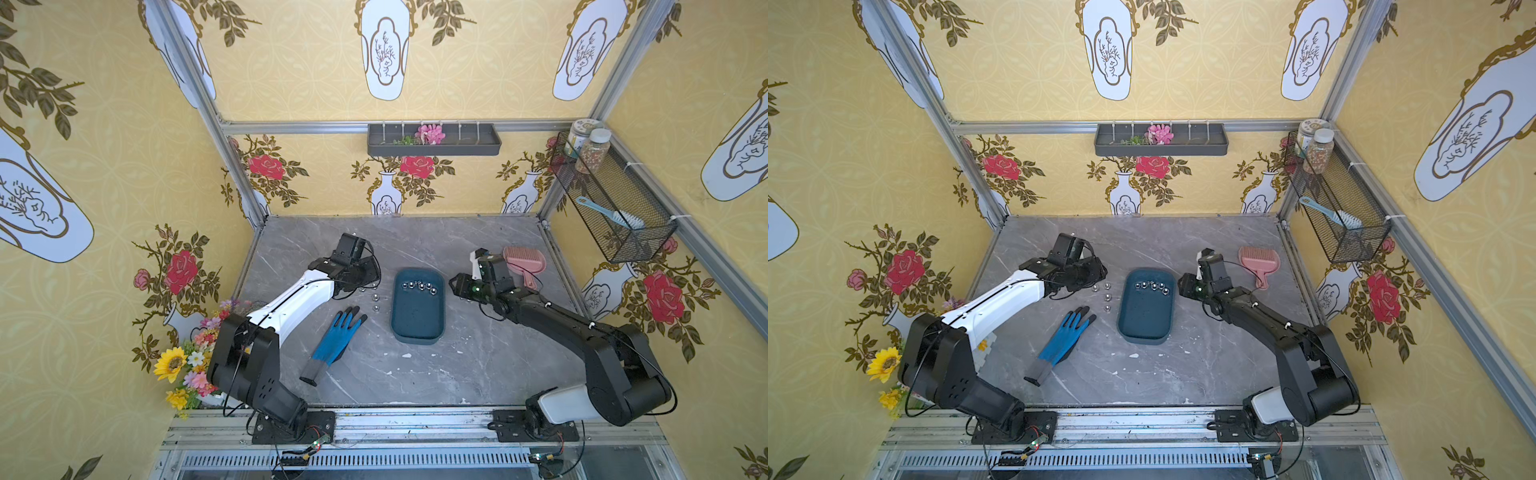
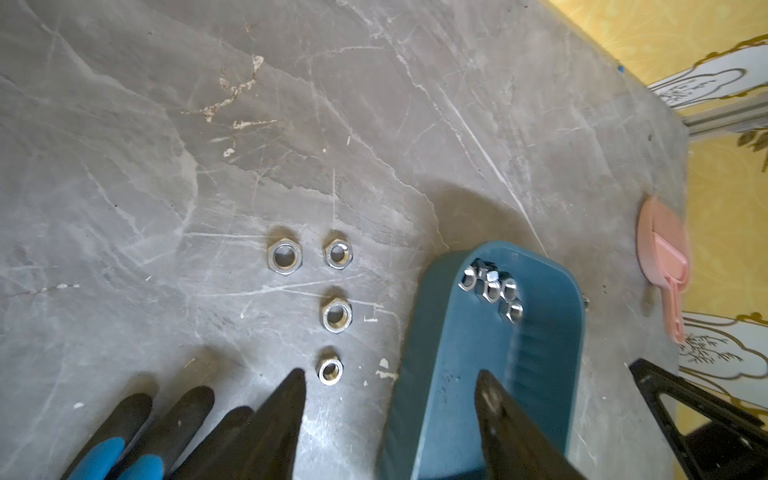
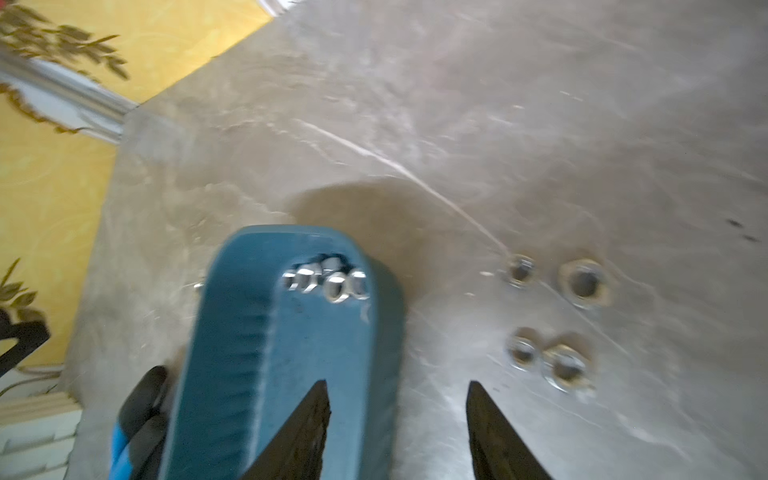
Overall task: Take out the wing nut from the storage box
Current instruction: Pick up the nut from the storage box.
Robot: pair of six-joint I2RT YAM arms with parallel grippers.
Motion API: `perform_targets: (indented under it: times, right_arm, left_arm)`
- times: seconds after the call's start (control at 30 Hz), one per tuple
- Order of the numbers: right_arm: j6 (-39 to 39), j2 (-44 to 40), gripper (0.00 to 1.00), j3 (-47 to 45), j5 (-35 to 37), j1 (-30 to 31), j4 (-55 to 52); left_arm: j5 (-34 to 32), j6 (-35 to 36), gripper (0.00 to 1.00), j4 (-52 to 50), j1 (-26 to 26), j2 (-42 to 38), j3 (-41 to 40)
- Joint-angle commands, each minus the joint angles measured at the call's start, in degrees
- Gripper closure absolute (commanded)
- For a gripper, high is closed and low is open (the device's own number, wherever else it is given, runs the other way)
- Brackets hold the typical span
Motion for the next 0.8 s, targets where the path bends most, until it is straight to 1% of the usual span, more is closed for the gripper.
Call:
perform_targets:
  times: [0.0, 0.13, 0.27, 0.37, 0.47, 0.57, 0.77]
  right_arm:
    - [-2.5, 3.9, 0.46, 5.4, -0.4, 5.1, -2.8]
    - [-2.7, 10.8, 0.48, 12.2, 0.1, 9.9, -5.5]
    - [-3.5, 18.8, 0.50, 19.6, 2.3, 13.6, -10.6]
    - [-3.6, 24.1, 0.55, 24.6, 5.2, 14.6, -13.8]
    - [-3.6, 28.4, 0.58, 28.4, 6.3, 14.6, -16.4]
    - [-3.5, 30.1, 0.61, 29.3, 8.1, 14.6, -16.9]
    - [-3.3, 34.2, 0.62, 31.6, 9.0, 14.5, -17.5]
  left_arm:
    - [2.3, 2.7, 0.32, -1.9, 0.2, -2.6, 0.3]
    - [3.1, 5.0, 0.31, -2.9, 0.1, -5.5, 0.7]
    - [1.2, 7.4, 0.30, -2.9, 0.4, -5.8, -0.4]
    - [3.0, 7.2, 0.30, -2.0, 1.7, -5.3, -1.6]
    - [4.0, 7.1, 0.30, -1.5, 2.3, -5.4, -2.2]
    - [3.2, 7.3, 0.30, -1.2, 2.6, -5.6, -3.0]
    - [3.5, 7.2, 0.30, -0.9, 2.5, -4.7, -3.4]
